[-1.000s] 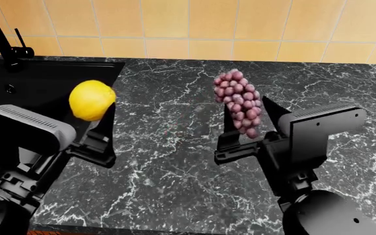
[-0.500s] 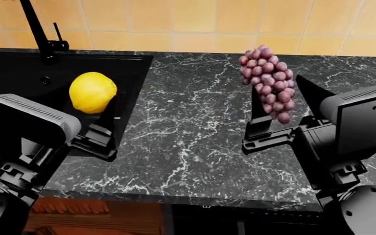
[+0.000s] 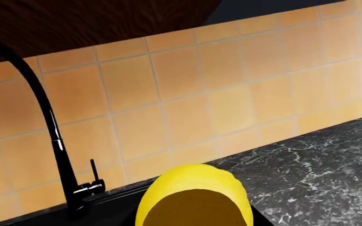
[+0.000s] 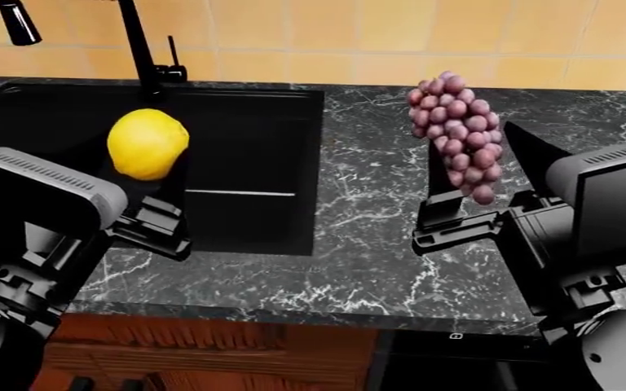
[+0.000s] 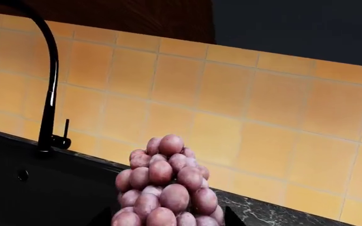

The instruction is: Pick the lemon, grape from the counter and place them in the cabinet. Then close the cabinet.

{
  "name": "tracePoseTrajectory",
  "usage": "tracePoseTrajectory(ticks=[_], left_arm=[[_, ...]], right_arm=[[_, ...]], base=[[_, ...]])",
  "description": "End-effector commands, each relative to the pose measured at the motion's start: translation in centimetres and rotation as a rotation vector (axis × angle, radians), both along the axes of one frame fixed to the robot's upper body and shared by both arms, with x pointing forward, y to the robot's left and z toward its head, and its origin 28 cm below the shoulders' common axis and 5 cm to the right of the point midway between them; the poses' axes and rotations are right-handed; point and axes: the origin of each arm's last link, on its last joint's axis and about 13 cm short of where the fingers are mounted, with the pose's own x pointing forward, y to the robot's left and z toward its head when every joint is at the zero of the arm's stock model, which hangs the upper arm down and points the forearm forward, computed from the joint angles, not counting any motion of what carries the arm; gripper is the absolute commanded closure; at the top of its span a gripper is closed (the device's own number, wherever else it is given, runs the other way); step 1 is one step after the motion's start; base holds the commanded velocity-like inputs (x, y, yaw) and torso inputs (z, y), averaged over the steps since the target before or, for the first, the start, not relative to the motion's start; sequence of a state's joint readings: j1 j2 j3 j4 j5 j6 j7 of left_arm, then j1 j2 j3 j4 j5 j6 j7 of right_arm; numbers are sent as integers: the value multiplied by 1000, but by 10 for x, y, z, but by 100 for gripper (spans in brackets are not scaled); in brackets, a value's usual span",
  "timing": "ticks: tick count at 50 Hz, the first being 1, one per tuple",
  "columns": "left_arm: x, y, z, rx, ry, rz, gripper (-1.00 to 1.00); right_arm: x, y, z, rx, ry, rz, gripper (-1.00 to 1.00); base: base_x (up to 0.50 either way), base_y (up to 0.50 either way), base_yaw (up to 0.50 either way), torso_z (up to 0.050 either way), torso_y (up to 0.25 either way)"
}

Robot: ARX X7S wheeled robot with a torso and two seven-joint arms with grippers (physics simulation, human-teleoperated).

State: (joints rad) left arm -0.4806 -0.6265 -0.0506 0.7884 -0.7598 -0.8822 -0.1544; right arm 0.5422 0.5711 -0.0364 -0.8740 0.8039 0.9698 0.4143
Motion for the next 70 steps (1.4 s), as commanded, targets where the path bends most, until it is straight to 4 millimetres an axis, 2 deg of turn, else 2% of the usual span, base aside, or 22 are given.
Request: tracePoseTrajectory(ticks=[1,27,53,70], left_arm=[[-1,0,3,-16,-11,5,100],[-2,-2,6,-13,-21,5,100],[-2,-2,8,-17,-27,13,100],[-5,1,9,-27,-37,20,100]], right_arm=[[-1,-3,4,-7,-34,-20,100],[-4,-2,13,-7,-59,-14,100],[-3,-1,11,2,-55,-3,100],[-4,1,9,23,-55,15,100]], base=[[-28,499,0,0,10],[-28,499,0,0,1],[-28,499,0,0,1],[-1,-45,-345,1,1]])
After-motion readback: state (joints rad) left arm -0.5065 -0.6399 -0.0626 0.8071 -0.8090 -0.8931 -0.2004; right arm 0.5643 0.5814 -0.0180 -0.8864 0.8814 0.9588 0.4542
